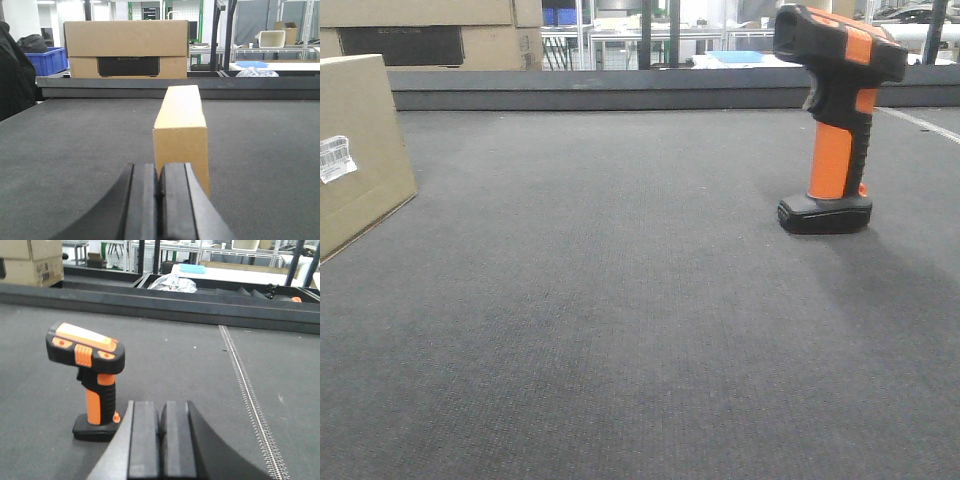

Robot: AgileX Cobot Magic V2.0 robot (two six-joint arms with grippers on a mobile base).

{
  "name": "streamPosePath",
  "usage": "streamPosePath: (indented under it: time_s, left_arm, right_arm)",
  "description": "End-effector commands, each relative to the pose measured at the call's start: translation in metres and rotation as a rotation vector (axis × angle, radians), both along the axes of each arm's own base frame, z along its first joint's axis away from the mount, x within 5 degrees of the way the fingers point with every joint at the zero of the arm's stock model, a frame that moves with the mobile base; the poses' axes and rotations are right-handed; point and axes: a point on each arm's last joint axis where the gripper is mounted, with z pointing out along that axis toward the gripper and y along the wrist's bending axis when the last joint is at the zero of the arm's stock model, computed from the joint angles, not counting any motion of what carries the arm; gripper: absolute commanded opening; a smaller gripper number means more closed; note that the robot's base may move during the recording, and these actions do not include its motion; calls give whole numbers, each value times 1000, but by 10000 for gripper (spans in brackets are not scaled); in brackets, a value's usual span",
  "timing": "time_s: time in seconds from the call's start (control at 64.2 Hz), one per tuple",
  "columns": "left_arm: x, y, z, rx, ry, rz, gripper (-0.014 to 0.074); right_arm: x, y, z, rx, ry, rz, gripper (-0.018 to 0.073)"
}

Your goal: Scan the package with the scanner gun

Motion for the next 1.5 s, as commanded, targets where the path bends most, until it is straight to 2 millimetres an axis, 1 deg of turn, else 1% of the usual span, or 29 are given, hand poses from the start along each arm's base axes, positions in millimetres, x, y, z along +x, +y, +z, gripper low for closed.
streamPosePath:
  time_s: [0.0,0.047,0.14,0.187,0.358,0.467,0.561,0.639,0.717,0.748,1.48]
  left_arm:
    - [-1,0,2,-9,-24,0,-111]
    - [-1,0,2,-9,-24,0,-111]
    - [-1,0,2,-9,-24,0,-111]
    - [-1,0,2,-9,-24,0,-111]
    - [-1,0,2,-9,-24,0,-111]
    - [-1,0,2,-9,-24,0,-111]
    - [-1,0,2,-9,-24,0,-111]
    - [-1,0,2,-9,-24,0,-111]
    - [-1,0,2,-9,-24,0,-111]
    - [-1,0,2,-9,-24,0,-111]
    - [-1,0,2,-9,-24,0,-111]
  right_arm:
    - [0,-3,1,26,-33,-35,-154]
    - [-1,-4,0,45,-34,-54,-154]
    - [-7,-7,-6,29,-55,-87,-154]
    - [-11,-8,-12,27,-65,-105,-154]
    - [-20,-10,-45,27,-95,-139,-154]
    - [-23,-11,-73,27,-89,-141,-154]
    - [-26,-10,-86,28,-108,-142,-154]
    - [-24,-11,-96,27,-79,-143,-154]
    - [-24,-11,-93,28,-109,-145,-154]
    - [-24,-11,-95,27,-85,-143,-154]
    - [-24,-11,-95,28,-87,-143,-154]
